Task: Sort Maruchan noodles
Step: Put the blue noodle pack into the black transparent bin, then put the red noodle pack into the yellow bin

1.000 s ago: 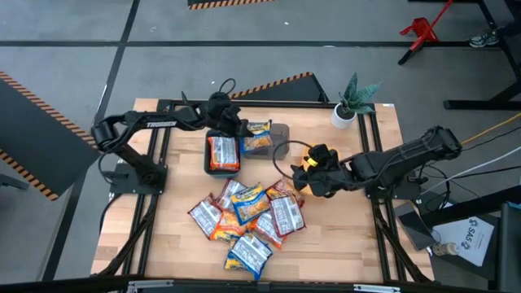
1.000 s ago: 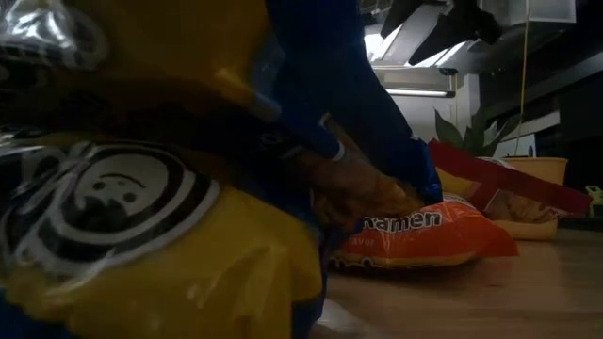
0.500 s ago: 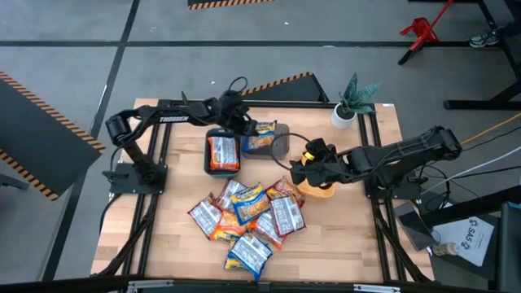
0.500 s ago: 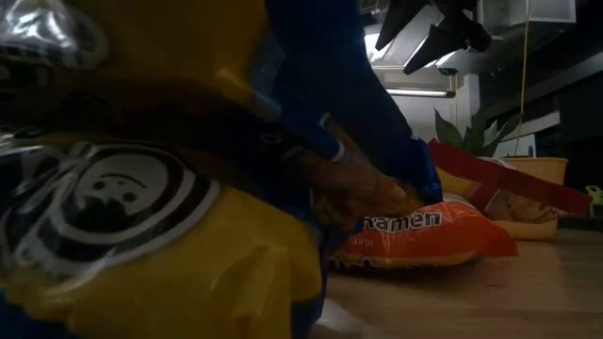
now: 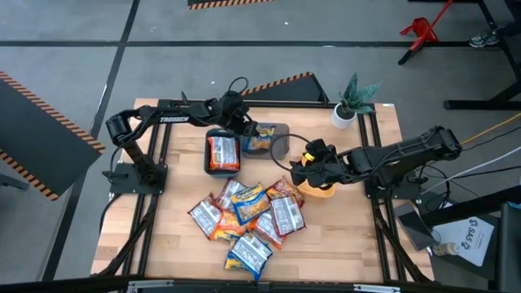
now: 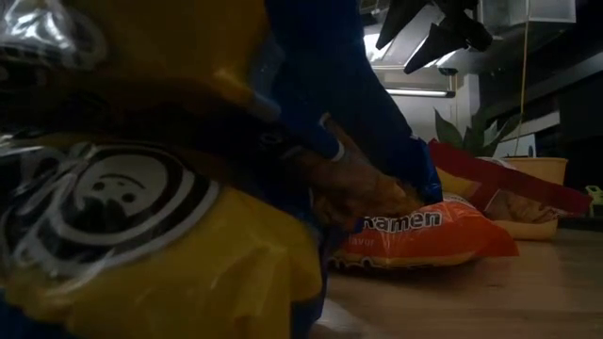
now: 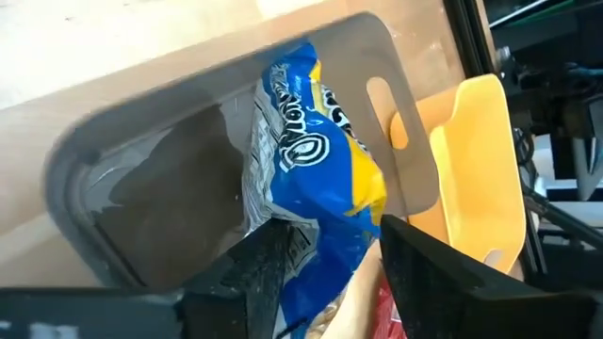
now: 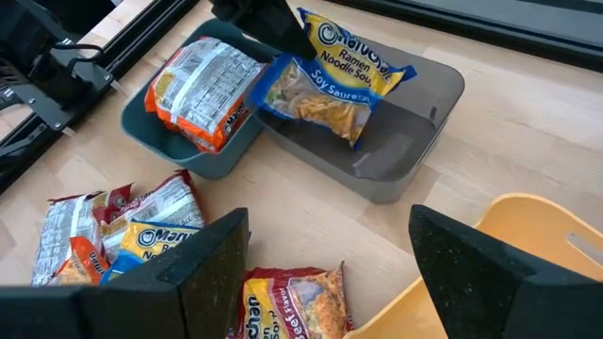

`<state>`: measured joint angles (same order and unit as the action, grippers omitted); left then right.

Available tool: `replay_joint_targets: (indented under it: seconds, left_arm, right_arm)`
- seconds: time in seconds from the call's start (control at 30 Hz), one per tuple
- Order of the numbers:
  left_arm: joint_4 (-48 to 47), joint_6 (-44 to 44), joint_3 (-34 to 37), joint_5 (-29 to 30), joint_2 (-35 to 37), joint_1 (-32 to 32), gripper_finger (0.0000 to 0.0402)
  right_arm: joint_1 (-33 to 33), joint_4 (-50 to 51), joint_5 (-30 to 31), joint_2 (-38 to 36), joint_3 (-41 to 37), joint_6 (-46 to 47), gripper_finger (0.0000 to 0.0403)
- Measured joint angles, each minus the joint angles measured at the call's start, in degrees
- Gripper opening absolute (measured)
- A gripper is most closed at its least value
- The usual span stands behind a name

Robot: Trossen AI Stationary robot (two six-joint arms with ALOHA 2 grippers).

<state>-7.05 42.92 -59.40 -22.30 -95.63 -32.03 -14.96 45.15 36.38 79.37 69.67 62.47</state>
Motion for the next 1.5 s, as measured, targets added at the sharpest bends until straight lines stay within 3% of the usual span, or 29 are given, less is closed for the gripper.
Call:
replay_joint_targets:
  seconds: [0.63,0.8,0.93,1.13,1.23,1.4,1.5]
  left_arm:
    - [-5.9,0.0,0.0,-7.8,6.9,-5.5,0.0167]
    - [-8.4,0.0,0.0,-9.2,11.4,-3.9,0.0167]
    - [-8.6,0.8,0.0,-9.7,16.4,0.1,0.0167]
    - [-12.7,2.0,0.0,-7.8,23.1,10.3,0.0167]
    - [-13.7,1.4,0.0,-2.7,25.1,16.7,0.0167]
    - [-9.7,-2.1,0.0,7.6,23.9,27.4,0.0167]
    - [-7.2,-2.6,0.0,10.8,19.9,32.7,0.0167]
  right_arm:
    - [0.0,0.0,-0.2,0.0,0.0,-1.5,0.0278]
    - [-0.2,0.6,-8.6,0.8,0.1,-0.2,0.0278]
    - [-3.6,1.9,-13.0,4.5,0.1,4.8,0.0278]
    - [-11.7,2.0,-12.9,11.0,0.1,12.1,0.0278]
    - [-17.7,0.5,-8.8,14.2,0.1,4.8,0.0278]
    - [-27.1,-1.2,3.5,18.7,0.0,-8.6,0.0278]
    - [-29.3,-1.2,4.6,20.5,0.0,-13.8,0.0278]
